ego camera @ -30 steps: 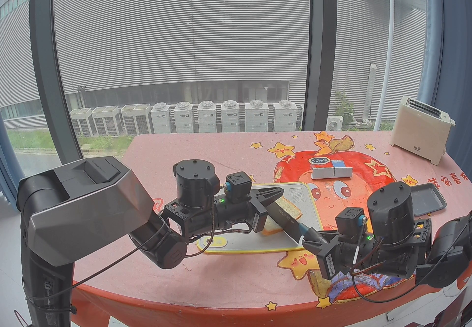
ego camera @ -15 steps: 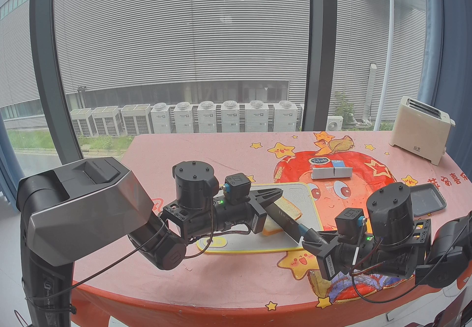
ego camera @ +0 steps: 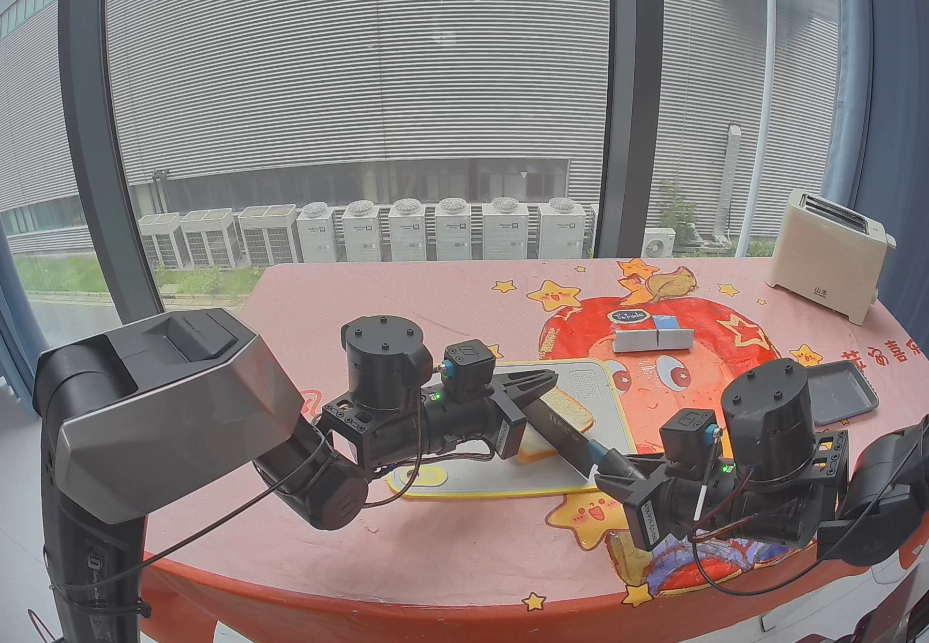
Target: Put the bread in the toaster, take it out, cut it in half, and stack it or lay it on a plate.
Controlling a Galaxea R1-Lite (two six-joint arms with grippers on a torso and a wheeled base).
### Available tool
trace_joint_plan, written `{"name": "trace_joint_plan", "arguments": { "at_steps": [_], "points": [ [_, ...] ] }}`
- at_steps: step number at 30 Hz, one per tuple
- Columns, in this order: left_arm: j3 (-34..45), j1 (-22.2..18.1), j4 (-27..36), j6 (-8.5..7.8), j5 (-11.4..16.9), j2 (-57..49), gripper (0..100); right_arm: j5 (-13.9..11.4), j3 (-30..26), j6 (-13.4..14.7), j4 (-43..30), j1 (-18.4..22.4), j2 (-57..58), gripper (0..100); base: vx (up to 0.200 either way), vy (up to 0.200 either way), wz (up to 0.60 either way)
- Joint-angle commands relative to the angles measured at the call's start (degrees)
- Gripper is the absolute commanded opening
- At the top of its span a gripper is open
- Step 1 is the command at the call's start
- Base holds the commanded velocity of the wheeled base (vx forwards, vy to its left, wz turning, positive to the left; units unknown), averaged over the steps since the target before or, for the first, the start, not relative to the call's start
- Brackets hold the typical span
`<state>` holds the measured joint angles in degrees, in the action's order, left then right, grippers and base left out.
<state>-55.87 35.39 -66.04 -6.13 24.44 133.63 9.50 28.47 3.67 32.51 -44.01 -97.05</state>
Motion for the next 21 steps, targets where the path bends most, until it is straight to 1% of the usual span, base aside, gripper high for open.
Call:
{"name": "trace_joint_plan", "arguments": {
  "at_steps": [1,6,12,14,16,18,21],
  "points": [
    [-0.64,0.03,-0.06,0.07,-0.01,0.58,0,-0.09,-0.08,0.11,0.10,-0.03,-0.07,0,0.000,0.000,0.00],
    [-2.31,0.12,0.38,0.07,-0.01,0.49,0,0.00,0.01,1.16,0.01,-0.11,0.02,0,0.000,0.000,0.00],
    [-2.23,0.03,-0.06,0.07,-0.01,0.40,0,0.00,0.01,1.16,0.10,-0.11,0.02,0,0.000,0.000,0.00],
    [-2.84,-0.06,-0.50,0.86,0.08,-1.53,0,0.00,-0.08,1.16,0.10,-0.03,0.19,0,0.000,0.000,0.00],
    [-2.93,-0.15,-0.58,1.03,0.08,-2.32,0,0.00,-0.08,1.16,0.10,-0.03,0.19,0,0.000,0.000,0.00],
    [-2.84,-0.41,-0.58,2.09,0.08,-6.02,0,0.00,-0.08,1.16,0.01,-0.11,0.19,0,0.000,0.000,0.00],
    [-3.02,-0.58,-0.58,2.09,0.08,-7.25,0,0.00,-0.08,1.16,0.01,-0.11,0.19,0,0.000,0.000,0.00]
  ]
}}
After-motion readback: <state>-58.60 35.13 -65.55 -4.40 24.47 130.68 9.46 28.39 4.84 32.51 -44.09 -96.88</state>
